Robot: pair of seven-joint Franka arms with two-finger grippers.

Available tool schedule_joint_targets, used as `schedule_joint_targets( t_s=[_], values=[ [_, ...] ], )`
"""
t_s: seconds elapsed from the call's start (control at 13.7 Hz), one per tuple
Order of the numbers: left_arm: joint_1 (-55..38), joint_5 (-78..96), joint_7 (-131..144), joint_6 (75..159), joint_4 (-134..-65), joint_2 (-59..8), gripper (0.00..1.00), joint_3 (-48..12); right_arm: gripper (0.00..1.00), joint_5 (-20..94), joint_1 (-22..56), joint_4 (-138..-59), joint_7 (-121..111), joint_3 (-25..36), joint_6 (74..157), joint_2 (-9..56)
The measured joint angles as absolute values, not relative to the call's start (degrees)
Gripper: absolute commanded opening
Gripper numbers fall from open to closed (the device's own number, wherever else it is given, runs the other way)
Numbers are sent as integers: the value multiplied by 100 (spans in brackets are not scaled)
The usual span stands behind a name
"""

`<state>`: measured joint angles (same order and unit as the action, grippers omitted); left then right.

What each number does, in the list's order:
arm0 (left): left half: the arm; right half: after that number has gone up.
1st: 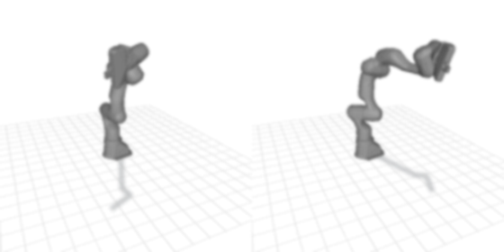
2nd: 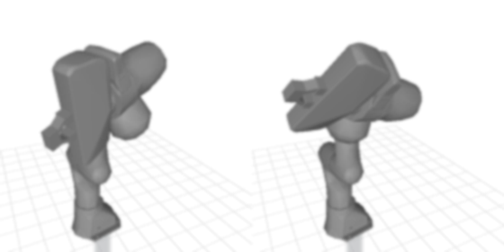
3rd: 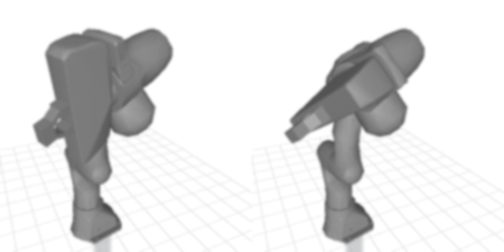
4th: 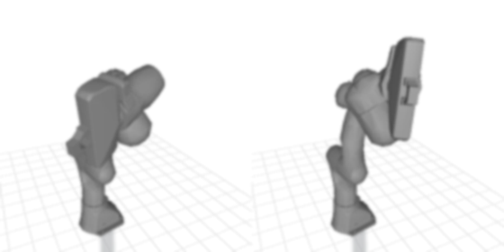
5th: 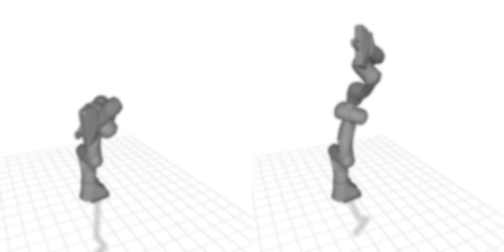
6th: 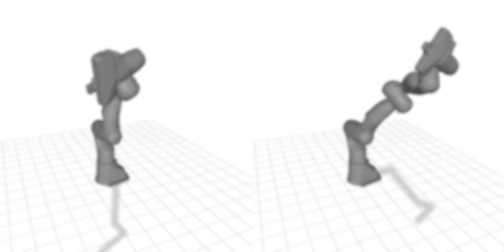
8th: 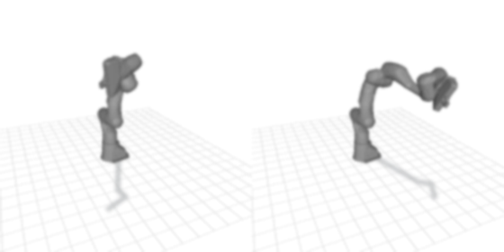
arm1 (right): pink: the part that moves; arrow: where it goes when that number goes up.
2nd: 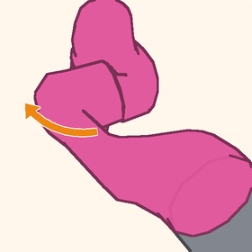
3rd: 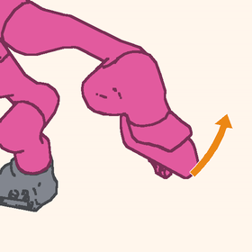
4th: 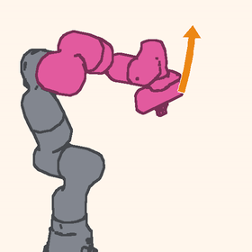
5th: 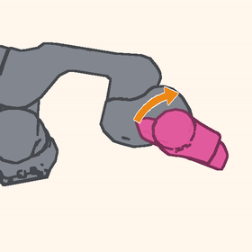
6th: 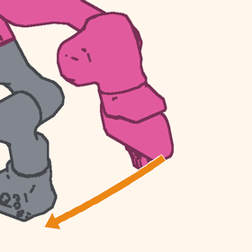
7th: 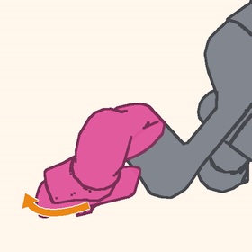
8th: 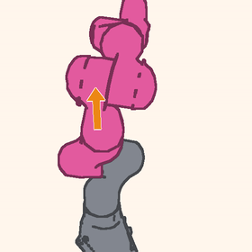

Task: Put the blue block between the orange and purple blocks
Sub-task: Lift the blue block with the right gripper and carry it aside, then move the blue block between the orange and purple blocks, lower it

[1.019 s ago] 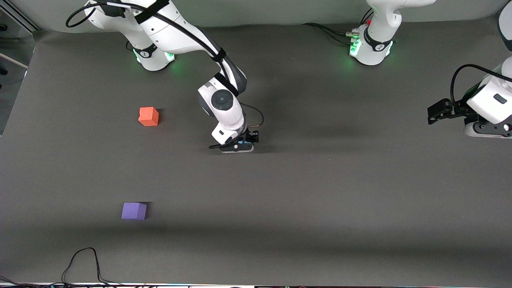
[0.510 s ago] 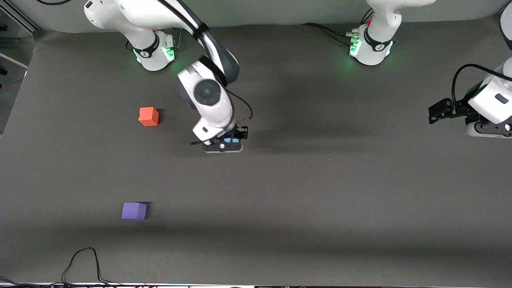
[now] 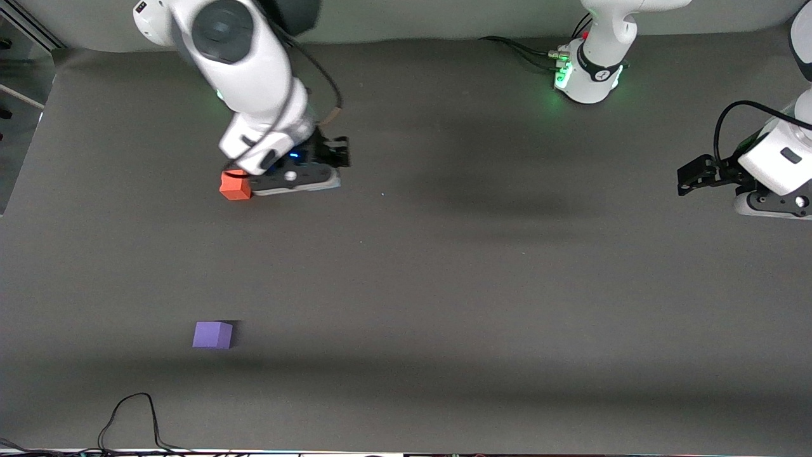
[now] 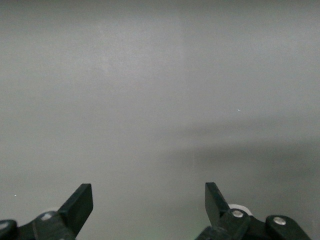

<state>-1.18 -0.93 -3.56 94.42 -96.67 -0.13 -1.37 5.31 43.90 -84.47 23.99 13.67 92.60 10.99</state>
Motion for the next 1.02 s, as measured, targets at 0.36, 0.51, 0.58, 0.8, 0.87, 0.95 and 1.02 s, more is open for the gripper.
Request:
schedule_joint_targets(
  t_s=[0.36, 0.51, 0.58, 0.8, 0.87, 0.95, 1.02],
  values=[
    [-118, -92, -358, 9442, -9667, -20, 100, -137, 47, 527, 4325, -8724, 683, 2939, 8711, 423],
    [-118, -91, -358, 9442, -9667, -23, 100, -136, 47, 527, 4302, -8796, 63, 3568, 8629, 277],
    [-118, -91, -358, 9442, -9667, -25, 100, -136, 47, 525, 4292, -8824, -202, 3792, 8624, 237],
    [-118, -88, -358, 9442, -9667, -29, 100, -136, 49, 501, 4213, -8872, -662, 4118, 8625, 207],
    [-118, -87, -358, 9442, -9667, -30, 100, -136, 49, 492, 3938, -8887, -707, 3956, 8625, 205],
    [-118, -85, -357, 9442, -9667, -32, 100, -137, 49, 490, 3388, -8913, -804, 3489, 8624, 198],
    [-118, -84, -358, 9443, -9667, -33, 100, -136, 49, 487, 2710, -8934, -897, 2873, 8624, 194]
  ],
)
